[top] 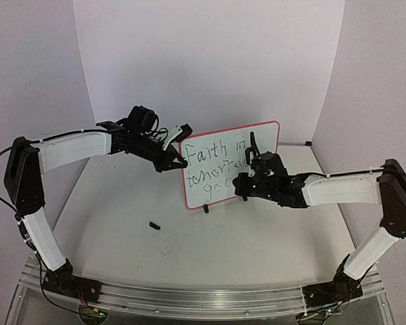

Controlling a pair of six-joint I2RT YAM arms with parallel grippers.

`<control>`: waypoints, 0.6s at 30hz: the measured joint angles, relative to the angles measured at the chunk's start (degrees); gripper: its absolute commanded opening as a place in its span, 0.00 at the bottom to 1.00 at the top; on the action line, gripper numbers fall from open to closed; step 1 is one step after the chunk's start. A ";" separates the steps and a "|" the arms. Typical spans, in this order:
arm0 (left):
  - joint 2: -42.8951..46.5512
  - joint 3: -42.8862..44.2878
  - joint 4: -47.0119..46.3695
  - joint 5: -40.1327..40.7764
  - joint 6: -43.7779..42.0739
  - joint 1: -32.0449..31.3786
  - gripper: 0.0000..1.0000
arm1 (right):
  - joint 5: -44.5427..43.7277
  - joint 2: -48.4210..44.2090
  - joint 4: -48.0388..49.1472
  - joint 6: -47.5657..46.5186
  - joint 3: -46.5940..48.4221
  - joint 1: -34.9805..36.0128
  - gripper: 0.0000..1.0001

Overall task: Write a sentence on the whiteboard
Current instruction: Write on the whiteboard with the whiteboard marker without the cap.

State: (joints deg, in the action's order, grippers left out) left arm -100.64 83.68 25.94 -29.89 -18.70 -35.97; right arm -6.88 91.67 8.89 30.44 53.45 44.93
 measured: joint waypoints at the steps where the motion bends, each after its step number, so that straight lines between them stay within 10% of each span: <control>1: 0.00 0.00 0.01 0.00 0.00 0.00 0.00 | -0.15 -0.46 0.01 0.00 -0.27 0.00 0.00; 18: 0.00 0.00 0.01 0.04 -0.02 0.00 0.00 | -2.23 -4.26 -1.24 1.07 -3.98 -2.78 0.00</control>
State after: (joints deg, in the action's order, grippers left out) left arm -100.64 83.68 25.96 -29.85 -18.72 -35.97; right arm -9.11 87.41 7.65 31.51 49.47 42.15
